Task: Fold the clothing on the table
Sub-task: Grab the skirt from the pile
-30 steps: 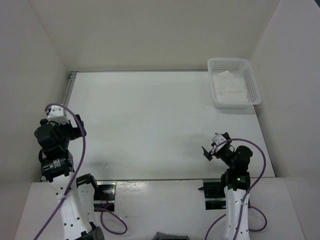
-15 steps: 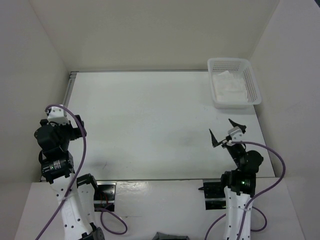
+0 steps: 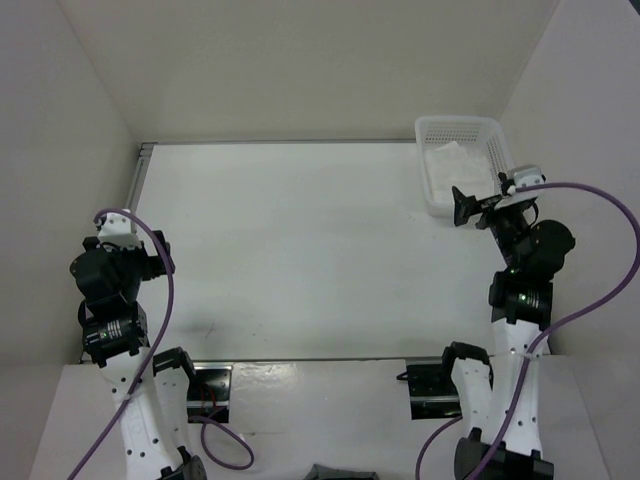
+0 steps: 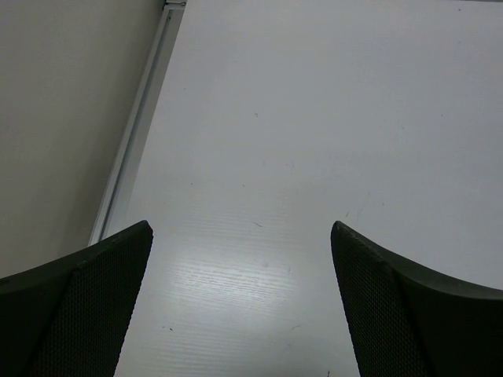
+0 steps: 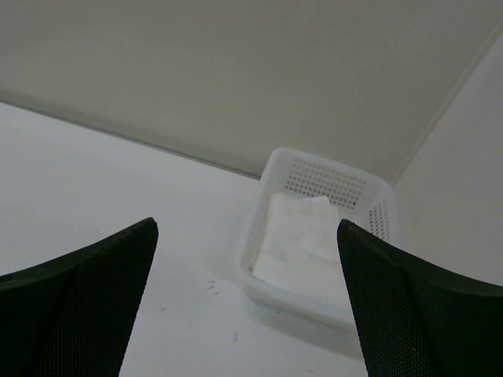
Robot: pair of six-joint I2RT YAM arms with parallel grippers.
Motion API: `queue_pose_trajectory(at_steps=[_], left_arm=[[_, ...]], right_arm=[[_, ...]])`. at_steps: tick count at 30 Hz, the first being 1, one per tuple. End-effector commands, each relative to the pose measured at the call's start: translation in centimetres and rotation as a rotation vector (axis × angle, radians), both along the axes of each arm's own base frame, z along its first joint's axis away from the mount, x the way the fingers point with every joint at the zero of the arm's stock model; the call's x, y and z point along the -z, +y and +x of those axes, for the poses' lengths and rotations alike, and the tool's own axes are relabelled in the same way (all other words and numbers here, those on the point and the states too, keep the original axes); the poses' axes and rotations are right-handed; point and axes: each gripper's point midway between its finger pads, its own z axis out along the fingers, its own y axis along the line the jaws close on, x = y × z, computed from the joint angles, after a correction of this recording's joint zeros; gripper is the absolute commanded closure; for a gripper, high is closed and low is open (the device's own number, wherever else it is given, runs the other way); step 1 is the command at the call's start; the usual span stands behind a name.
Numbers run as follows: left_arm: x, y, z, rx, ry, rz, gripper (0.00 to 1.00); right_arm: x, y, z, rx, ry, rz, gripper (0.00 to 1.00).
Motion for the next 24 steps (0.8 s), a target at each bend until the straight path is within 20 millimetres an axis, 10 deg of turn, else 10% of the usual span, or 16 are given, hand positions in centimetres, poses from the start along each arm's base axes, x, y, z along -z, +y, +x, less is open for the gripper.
queue_pose_trajectory(at_steps=[1,10,11,17,24], left_arm=[[-2.2,-0.3,0.1,0.02,-0.053,0.028,0.0],[-1.8,-0.4,0.2,0.031,-0.036,0.026,0.0],[-2.0,-0.4,0.1,0.031,-0.044,0.03,0.0],[-2.0,-0.3,0.0,0.022,-0.043,0.032,0.0],[-1.4,0.2,0.7,0.01,-0.009,0.01,0.0]], right_arm=[[-1.3,-1.0,1.2,0.017,0.041,0.035,0.02],[4.0,-3.8,6.7,0.019,0.537,0.128,0.02],[2.2,-3.4,7.5,0.02,0.527,0.111,0.02],[6.6,-0.6,13.7,-0.059,0.777,0.213,0.02],[12.3,-1.8,19.5,0.117,0.915,0.227,0.02]])
